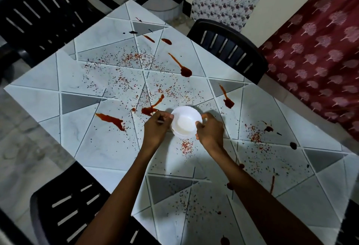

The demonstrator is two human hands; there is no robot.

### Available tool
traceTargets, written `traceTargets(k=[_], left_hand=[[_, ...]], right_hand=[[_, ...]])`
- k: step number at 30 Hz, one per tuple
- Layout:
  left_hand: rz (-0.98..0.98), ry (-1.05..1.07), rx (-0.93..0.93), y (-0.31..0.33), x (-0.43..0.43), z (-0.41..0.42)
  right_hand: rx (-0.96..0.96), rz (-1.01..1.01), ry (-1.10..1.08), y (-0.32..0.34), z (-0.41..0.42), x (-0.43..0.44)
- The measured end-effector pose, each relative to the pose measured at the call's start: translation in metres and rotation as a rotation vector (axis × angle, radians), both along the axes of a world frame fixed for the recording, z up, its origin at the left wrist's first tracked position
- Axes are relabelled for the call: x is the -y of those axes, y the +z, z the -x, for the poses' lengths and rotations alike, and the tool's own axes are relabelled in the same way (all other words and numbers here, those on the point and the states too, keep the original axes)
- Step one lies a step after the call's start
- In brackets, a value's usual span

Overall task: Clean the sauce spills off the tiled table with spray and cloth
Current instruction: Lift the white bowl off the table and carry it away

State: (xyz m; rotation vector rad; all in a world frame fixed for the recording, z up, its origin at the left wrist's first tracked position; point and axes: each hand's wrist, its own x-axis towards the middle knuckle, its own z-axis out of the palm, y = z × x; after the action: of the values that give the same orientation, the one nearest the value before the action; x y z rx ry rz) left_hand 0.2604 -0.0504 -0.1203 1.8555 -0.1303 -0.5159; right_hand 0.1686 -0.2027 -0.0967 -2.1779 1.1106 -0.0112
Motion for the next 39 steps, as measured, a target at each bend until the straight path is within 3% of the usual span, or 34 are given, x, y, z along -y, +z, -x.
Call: traceTargets(k=[5, 16, 30, 39], left_hand=[[-0.029, 0.012, -0.017, -0.002, 0.004, 0.001], [-0.148, 0.009, 0.087, -0.004, 0.006, 0.006], [-0.263, 0.085, 0.111, 0.014, 0.019, 0.003], [-0.019, 0.262, 0.069, 0.070, -0.012, 0.038]], right_hand=[[-0.065, 0.153, 0.092, 0.004, 0.006, 0.002], [0.132, 0.092, 0.043, -0.010, 0.011, -0.001], [0.138, -0.142, -0.162, -0.009, 0.010, 0.005], [0.431, -0.434, -0.334, 0.052, 0.050, -0.018]])
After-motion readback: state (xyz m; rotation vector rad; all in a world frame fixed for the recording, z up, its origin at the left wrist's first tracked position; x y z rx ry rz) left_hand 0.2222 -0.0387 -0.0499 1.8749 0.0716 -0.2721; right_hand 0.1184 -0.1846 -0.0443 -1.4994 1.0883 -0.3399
